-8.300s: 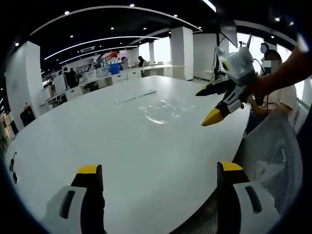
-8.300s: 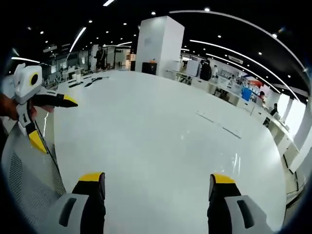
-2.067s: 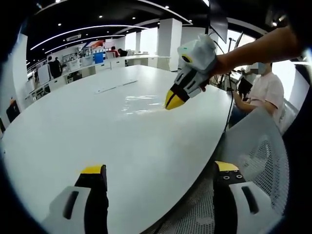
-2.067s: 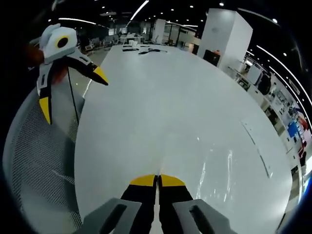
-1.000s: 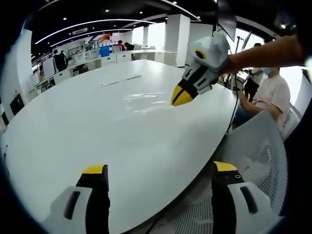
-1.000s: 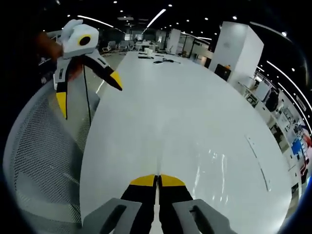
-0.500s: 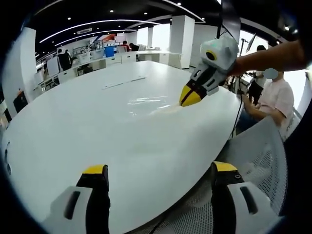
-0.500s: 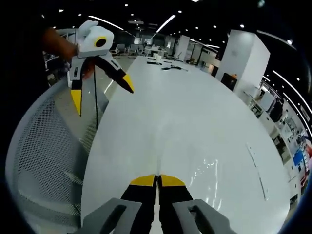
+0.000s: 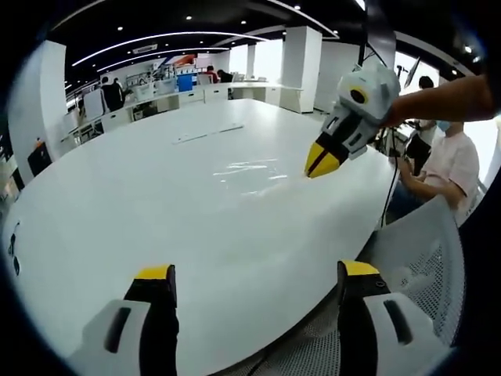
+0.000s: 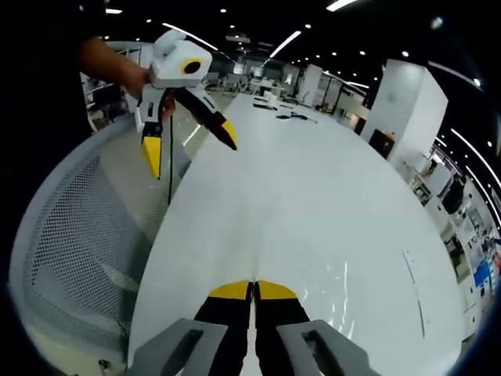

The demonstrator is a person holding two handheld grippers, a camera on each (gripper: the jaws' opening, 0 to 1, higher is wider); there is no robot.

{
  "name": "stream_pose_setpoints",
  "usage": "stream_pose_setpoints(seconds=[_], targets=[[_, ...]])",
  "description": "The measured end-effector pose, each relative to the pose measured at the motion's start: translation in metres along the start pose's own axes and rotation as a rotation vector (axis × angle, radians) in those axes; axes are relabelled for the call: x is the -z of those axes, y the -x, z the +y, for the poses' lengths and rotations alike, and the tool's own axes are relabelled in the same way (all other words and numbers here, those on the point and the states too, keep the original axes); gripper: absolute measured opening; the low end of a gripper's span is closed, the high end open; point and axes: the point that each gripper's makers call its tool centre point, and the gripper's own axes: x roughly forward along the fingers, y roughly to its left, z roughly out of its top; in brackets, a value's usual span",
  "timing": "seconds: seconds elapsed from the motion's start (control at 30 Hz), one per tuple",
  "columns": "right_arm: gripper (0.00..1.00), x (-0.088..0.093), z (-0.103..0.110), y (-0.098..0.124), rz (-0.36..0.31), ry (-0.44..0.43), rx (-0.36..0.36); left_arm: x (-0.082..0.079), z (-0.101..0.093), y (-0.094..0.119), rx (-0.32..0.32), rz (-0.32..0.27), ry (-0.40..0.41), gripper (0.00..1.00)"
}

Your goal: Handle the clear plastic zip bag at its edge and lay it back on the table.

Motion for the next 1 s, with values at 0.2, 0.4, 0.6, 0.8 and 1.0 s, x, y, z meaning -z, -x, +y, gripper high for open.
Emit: stream_pose_setpoints(seconds=[0.2, 0.4, 0.6, 0.8, 1.0], targets=[[0.00, 0.001, 0.008, 0.002, -0.010, 0.028, -0.013, 0.001, -0.003, 0.000, -0.003, 0.002, 0.006, 0.82], [0.00, 0.004, 0.013, 0.003, -0.012, 0.038, -0.018, 0.003, -0.006, 0.001, -0.012, 0.006, -0.002, 0.82], [0.00, 0.003, 0.014, 0.004, -0.017, 0.044, -0.015, 0.004, -0.008, 0.000, -0.007, 0.010, -0.009, 0.81], [0.00, 0.003, 0.018, 0.007, -0.014, 0.052, -0.016, 0.004, -0.007, -0.004, 0.005, 0.015, -0.025, 0.80], [0.00, 0.001, 0.014, 0.007, -0.023, 0.033, 0.009, 0.005, -0.005, -0.007, 0.025, 0.034, -0.061, 0.79]])
